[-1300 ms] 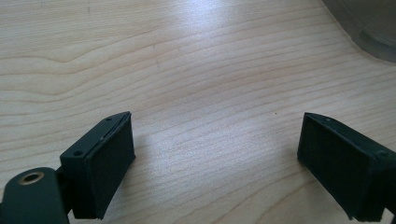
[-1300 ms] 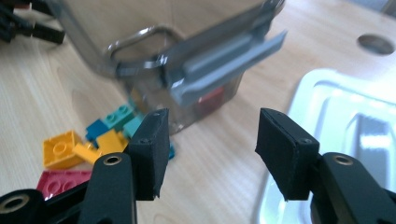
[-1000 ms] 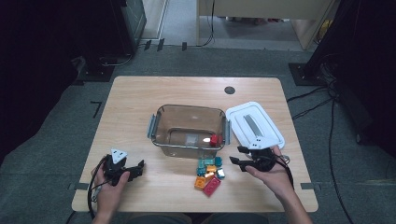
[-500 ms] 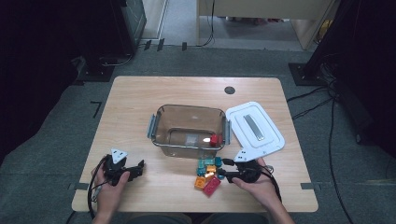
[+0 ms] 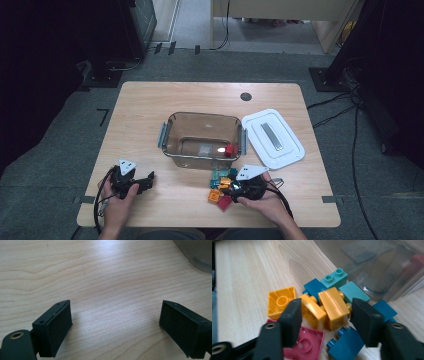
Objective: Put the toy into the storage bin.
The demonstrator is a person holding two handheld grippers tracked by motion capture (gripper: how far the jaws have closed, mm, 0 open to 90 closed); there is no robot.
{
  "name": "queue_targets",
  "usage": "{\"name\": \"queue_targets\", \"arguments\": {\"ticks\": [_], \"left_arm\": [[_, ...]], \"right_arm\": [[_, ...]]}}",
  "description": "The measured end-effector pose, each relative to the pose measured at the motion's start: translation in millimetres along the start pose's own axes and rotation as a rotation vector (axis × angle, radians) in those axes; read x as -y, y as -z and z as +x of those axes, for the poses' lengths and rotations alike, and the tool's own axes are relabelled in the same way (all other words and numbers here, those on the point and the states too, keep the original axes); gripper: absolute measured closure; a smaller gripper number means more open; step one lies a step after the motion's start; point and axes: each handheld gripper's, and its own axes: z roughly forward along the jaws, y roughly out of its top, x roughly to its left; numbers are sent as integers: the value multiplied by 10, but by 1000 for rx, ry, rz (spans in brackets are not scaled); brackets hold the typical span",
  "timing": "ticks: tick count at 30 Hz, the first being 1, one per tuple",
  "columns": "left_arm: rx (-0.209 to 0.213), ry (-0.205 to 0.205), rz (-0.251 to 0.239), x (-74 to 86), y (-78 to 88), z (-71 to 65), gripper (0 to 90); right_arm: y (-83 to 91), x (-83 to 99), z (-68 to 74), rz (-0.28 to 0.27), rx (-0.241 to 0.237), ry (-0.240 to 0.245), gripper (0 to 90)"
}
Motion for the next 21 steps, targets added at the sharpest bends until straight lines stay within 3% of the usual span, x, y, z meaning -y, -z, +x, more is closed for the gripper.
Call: {"name": "queue_targets", "arguments": {"ticks": [3,8,21], "left_arm": [[0,0,0,0,0,0,106],[0,0,0,0,0,0,106],[0,0,0,0,0,0,106]], "right_arm": [[-7,13,5,-7,17,16,563],[17,17,20,-16,20,41,572],[268,192,-169,-15,62,-19,572]]}}
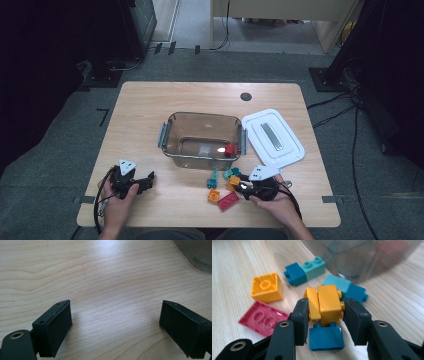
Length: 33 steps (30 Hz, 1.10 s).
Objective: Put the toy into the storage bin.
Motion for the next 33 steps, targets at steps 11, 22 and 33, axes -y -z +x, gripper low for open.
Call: {"name": "queue_targets", "arguments": {"ticks": [11,22,33], "left_arm": [[0,0,0,0,0,0,106],[0,0,0,0,0,0,106],[0,0,0,0,0,0,106]], "right_arm": [[305,186,-217,12,104,-36,571],[517,309,-315,5,149,-75,509],[626,309,-298,-45,154,-83,641]]}}
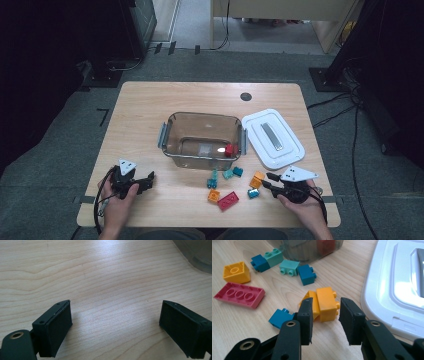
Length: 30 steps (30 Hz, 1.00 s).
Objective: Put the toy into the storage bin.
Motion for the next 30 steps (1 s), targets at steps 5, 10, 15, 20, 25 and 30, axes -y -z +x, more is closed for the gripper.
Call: {"name": "queue_targets", "arguments": {"ticks": [5,10,15,20,25,30], "left_arm": [[0,0,0,0,0,0,106],[0,0,0,0,0,0,106],[0,0,0,0,0,0,106],[0,0,0,0,0,0,106],[0,0,0,0,0,0,106],[0,0,0,0,0,0,106]], "right_arm": [[-73,-12,2,5,26,20,643],[-126,-5,-33,18,19,-2,630],[-220,2,-26,46,-2,-6,636],[-252,-1,-50,51,-6,-33,685],[-214,-11,-70,40,14,-40,687],[-160,-32,-121,30,28,-59,688]]}}
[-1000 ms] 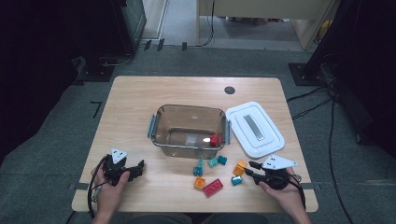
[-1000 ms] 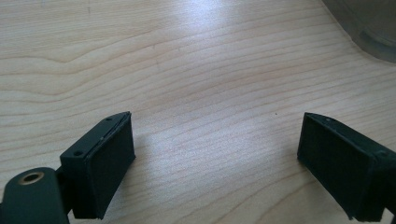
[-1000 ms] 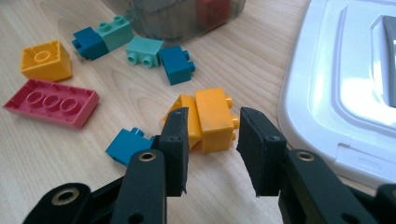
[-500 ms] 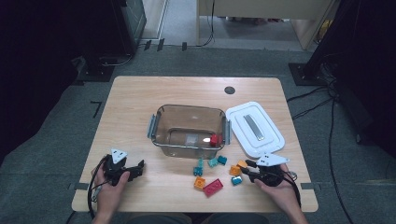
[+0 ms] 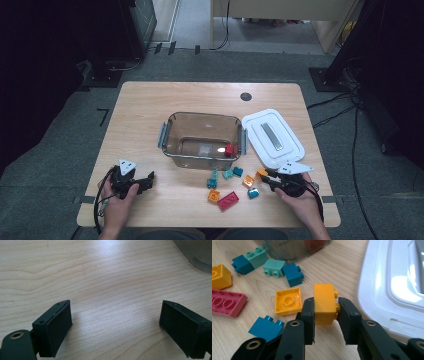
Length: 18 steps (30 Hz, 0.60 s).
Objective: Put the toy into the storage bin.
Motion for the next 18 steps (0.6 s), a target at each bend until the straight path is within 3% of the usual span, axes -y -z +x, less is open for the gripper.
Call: {"name": "queue_targets", "arguments": {"ticks": [18], "left_arm": [[0,0,0,0,0,0,106]], "right_arm": [[157,-378,-56,-11,-14,15,688]]}}
